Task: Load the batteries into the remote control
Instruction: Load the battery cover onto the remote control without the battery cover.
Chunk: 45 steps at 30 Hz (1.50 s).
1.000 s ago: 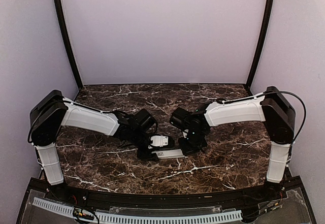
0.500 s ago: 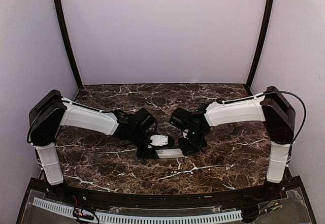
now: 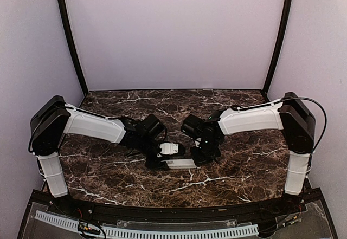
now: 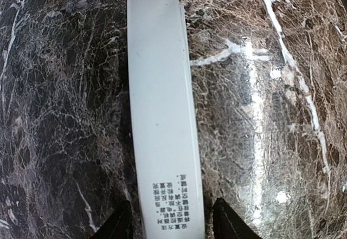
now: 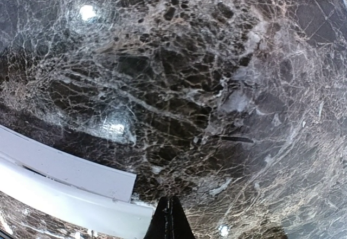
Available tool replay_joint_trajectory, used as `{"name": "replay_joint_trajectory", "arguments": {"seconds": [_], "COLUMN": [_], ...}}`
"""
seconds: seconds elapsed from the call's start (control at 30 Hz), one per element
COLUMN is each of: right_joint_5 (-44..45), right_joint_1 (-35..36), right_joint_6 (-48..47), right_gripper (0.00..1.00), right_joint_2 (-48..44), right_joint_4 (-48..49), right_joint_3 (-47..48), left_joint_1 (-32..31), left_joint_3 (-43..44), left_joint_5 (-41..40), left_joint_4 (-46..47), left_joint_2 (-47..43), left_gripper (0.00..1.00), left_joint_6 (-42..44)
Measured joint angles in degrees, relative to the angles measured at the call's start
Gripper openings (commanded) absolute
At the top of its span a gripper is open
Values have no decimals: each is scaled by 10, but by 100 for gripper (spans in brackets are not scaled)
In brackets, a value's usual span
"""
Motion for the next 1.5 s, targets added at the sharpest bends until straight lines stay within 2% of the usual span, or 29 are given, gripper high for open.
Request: {"name": "replay_joint_trajectory", "arguments": {"seconds": [0.23, 0.77, 1.1, 1.33, 1.5], "right_joint_5": [-3, -16, -18, -21, -16], "right_joint_1": [0, 5, 9, 10, 10], "right_joint_6": [0, -4, -3, -3, -3], "right_gripper": [0, 0, 0, 0, 0], "right_joint_2": [0, 0, 0, 0, 0], "right_joint_4": [1, 17, 17, 18, 16], "right_joint_3": [0, -1, -1, -1, -1], "left_joint_1": [0, 0, 0, 0, 0], "left_joint_3": [0, 0, 0, 0, 0], "left_joint_5": [10, 7, 7, 7, 7], "left_joint_4": [-9, -10, -11, -11, -11], "left_joint_2": [0, 0, 0, 0, 0], "left_gripper": [53, 49, 52, 58, 53], "left_joint_6": [5, 6, 6, 6, 6]}}
